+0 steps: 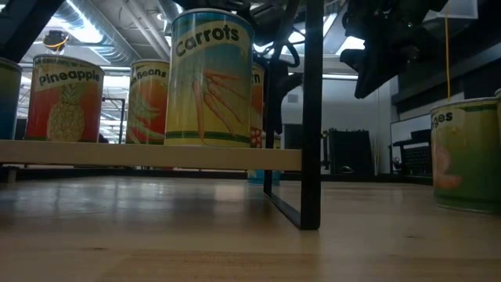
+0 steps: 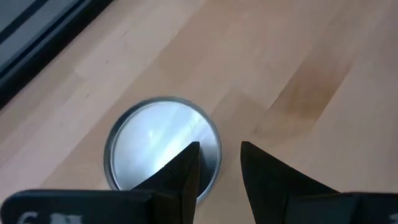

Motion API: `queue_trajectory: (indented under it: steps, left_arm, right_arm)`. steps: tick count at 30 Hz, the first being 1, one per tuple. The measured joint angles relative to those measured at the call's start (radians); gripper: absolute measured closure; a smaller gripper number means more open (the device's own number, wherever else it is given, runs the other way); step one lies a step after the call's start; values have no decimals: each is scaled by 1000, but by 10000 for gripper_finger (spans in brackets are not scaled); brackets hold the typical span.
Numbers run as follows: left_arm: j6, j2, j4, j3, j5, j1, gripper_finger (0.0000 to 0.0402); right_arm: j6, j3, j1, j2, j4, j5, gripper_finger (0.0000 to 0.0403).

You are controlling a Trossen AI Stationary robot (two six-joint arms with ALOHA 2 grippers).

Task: Pick and place cans onto a shelf
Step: Put the tomato can on the shelf

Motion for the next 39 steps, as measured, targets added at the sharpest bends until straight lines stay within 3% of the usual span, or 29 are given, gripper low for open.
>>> queue_trajectory:
  steps: [17, 30, 39]
  left_arm:
    - [9, 11, -48, 2, -4, 0, 294]
    - [10, 12, -51, 2, -2, 0, 393]
    - [42, 7, -51, 1, 5, 0, 399]
  right_arm:
    - [0, 0, 0, 0, 0, 0, 350]
    - [0, 0, 0, 0, 0, 0, 350]
    - [1, 0, 0, 0, -1, 0, 350]
